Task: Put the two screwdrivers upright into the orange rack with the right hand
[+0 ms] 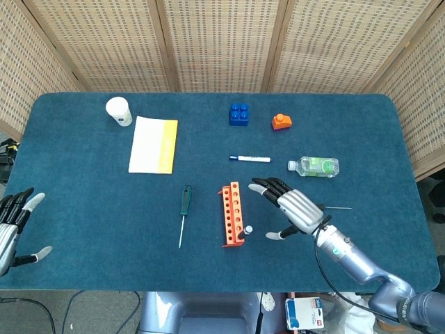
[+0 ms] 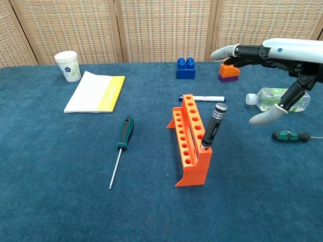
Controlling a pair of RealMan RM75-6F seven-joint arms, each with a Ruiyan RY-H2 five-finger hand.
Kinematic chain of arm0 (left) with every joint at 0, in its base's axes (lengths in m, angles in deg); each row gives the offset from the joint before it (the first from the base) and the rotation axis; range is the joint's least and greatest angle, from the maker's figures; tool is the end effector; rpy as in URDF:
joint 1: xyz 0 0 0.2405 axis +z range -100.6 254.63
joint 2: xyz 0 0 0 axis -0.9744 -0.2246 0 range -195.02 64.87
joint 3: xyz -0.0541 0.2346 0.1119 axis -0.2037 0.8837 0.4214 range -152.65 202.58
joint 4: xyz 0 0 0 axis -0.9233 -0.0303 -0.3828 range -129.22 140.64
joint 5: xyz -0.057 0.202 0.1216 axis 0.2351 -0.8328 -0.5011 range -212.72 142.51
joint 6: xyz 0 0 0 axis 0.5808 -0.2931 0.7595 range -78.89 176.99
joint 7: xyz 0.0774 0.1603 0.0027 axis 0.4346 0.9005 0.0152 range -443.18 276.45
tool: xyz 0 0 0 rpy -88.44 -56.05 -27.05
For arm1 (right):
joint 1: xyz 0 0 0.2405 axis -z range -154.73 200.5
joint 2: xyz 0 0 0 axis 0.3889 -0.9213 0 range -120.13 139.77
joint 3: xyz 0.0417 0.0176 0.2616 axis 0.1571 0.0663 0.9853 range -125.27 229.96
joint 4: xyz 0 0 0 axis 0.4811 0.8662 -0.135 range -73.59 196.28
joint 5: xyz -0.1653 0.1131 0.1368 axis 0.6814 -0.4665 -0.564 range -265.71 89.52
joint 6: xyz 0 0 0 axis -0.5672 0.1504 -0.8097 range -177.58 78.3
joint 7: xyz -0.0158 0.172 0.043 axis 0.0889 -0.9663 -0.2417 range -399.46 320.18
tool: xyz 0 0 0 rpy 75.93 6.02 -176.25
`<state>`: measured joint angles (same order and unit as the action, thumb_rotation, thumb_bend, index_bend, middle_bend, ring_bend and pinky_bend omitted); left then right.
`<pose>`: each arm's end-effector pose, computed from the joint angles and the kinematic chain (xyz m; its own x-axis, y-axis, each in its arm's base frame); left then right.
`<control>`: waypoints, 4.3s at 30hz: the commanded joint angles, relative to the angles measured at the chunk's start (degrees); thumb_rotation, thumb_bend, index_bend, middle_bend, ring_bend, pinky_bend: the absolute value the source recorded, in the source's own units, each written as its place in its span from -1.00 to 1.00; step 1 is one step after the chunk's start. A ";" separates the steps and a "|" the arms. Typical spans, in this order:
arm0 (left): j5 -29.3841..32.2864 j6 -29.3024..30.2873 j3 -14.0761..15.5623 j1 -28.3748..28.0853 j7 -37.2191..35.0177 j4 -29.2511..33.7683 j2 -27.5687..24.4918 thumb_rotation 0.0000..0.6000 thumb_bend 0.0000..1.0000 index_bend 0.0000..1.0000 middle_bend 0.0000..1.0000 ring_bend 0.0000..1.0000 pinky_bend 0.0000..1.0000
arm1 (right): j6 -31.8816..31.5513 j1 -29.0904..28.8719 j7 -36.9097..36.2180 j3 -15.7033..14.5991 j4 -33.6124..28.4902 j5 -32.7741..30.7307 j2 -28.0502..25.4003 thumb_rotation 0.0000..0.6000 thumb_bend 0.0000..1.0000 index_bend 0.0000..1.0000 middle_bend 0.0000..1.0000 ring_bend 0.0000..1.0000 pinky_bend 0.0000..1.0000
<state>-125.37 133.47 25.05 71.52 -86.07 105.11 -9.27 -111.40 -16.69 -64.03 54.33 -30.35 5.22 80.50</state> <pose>-0.3095 0.2075 0.1532 0.3821 0.0625 0.9220 0.9223 -0.0884 -0.3762 -0.1544 -0.3453 0.0194 0.1784 -0.4059 0.8964 -0.8444 -0.5308 -0.0723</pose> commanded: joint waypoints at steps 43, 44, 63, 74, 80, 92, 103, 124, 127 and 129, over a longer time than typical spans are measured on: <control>0.97 -0.74 -0.23 -0.34 -0.57 -0.03 -0.22 1.00 -1.00 -1.00 -1.00 -1.00 -1.00 | 4.70 -3.75 6.59 4.64 -2.27 -5.71 4.71 1.00 -1.00 -1.00 -1.00 -1.00 -1.00; 0.97 -0.71 -0.23 -0.33 -0.63 -0.06 -0.24 1.00 -1.00 -1.00 -1.00 -1.00 -1.00 | 4.59 -3.67 6.61 4.68 -2.36 -5.80 4.61 1.00 -1.00 -1.00 -1.00 -1.00 -1.00; -1.06 0.79 0.47 0.32 -0.86 0.21 -0.47 1.00 -1.00 -1.00 -1.00 -1.00 -1.00 | 4.60 3.68 12.36 1.59 0.28 -13.66 -7.13 1.00 -1.00 -0.62 -1.00 -1.00 -1.00; -1.40 1.15 0.46 0.40 -0.65 0.17 -0.35 1.00 -1.00 -1.00 -1.00 -1.00 -1.00 | 9.78 5.24 23.16 0.01 11.28 -23.40 1.03 1.00 -0.95 -0.33 -1.00 -1.00 -1.00; -0.49 0.40 0.16 0.07 -0.61 0.15 -0.33 1.00 -1.00 -1.00 -1.00 -1.00 -1.00 | 9.98 5.39 27.37 0.35 18.29 -25.27 7.38 1.00 -0.86 -0.27 -1.00 -1.00 -1.00; 0.14 -0.03 -0.04 -0.09 -0.14 0.21 -0.17 1.00 -1.00 -1.00 -1.00 -1.00 -1.00 | 9.47 5.10 28.52 0.92 28.57 -21.71 14.46 1.00 -0.66 -0.19 -1.00 -1.00 -1.00; 0.60 -0.33 -0.20 -0.23 0.12 0.34 -0.11 1.00 -1.00 -1.00 -1.00 -1.00 -1.00 | 11.34 4.90 28.27 1.53 29.64 -21.05 15.42 1.00 -0.59 -0.16 -1.00 -1.00 -1.00; 1.04 -0.71 -0.34 -0.42 0.32 0.35 0.02 1.00 -1.00 -1.00 -1.00 -1.00 -1.00 | 11.84 5.25 27.31 1.62 34.10 -18.86 18.47 1.00 -0.28 0.22 -1.00 -1.00 -1.00; 1.08 -0.77 -0.33 -0.43 0.34 0.38 0.02 1.00 -1.00 -1.00 -1.00 -1.00 -1.00 | 10.95 5.53 26.20 1.59 34.03 -17.95 18.45 1.00 -0.20 0.28 -1.00 -1.00 -1.00; 1.04 -0.82 -0.28 -0.44 0.30 0.40 -0.01 1.00 -1.00 -1.00 -1.00 -1.00 -1.00 | 9.93 5.80 25.19 1.61 33.40 -17.11 18.02 1.00 -0.19 0.29 -1.00 -1.00 -1.00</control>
<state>-124.33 132.66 24.76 71.08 -85.77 105.50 -9.27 -100.90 -11.10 -38.29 55.94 3.44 -12.40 98.78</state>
